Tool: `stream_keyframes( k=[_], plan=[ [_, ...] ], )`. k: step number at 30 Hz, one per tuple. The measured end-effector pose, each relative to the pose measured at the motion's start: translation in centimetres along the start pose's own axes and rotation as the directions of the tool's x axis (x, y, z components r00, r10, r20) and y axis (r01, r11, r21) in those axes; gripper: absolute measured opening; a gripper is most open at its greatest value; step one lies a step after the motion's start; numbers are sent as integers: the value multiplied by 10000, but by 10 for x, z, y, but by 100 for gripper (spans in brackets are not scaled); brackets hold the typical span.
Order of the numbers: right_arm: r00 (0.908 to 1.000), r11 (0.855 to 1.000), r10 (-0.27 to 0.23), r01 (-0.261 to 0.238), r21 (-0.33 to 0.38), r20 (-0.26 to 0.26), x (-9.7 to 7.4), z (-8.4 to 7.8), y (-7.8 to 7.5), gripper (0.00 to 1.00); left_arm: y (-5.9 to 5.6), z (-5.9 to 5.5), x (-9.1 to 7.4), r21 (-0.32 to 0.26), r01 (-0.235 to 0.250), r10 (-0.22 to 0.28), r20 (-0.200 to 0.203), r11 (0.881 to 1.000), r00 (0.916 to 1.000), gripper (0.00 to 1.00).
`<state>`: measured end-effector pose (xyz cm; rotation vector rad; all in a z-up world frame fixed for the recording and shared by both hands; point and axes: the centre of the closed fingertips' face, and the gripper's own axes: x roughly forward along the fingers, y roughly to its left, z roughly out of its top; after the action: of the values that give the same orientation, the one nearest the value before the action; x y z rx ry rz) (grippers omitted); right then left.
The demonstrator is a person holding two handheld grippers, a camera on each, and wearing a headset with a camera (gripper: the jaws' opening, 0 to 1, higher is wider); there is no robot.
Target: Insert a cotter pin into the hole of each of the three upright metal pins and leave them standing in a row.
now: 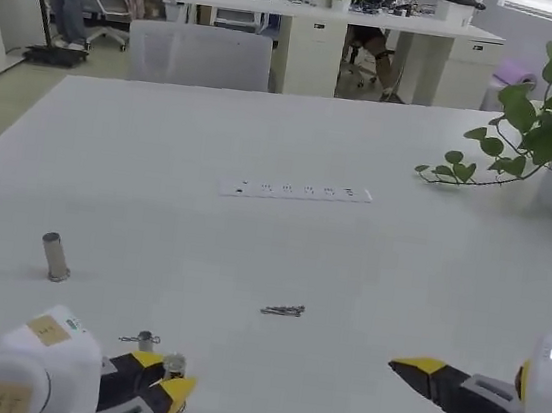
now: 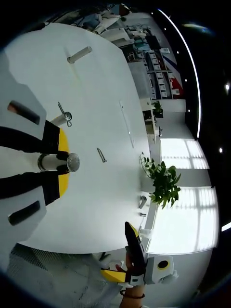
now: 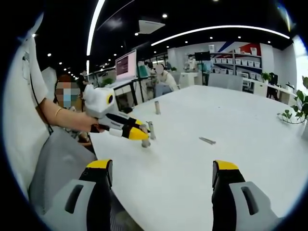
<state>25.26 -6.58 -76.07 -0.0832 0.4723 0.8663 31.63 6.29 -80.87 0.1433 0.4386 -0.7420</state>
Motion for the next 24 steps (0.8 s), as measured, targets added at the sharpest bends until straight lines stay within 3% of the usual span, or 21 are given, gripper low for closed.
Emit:
stream_keyframes(
  k=[11, 24],
  plan=[
    [9998, 9998, -175, 175, 129, 0, -3, -3, -7, 86, -10, -4, 16, 320, 573, -571, -94, 9978, 9983, 11],
    [9993, 9990, -347, 350, 274, -120, -4, -9, -13, 86, -19, -9, 30, 476, 911, -920, 179, 9947, 9956, 11]
  ],
)
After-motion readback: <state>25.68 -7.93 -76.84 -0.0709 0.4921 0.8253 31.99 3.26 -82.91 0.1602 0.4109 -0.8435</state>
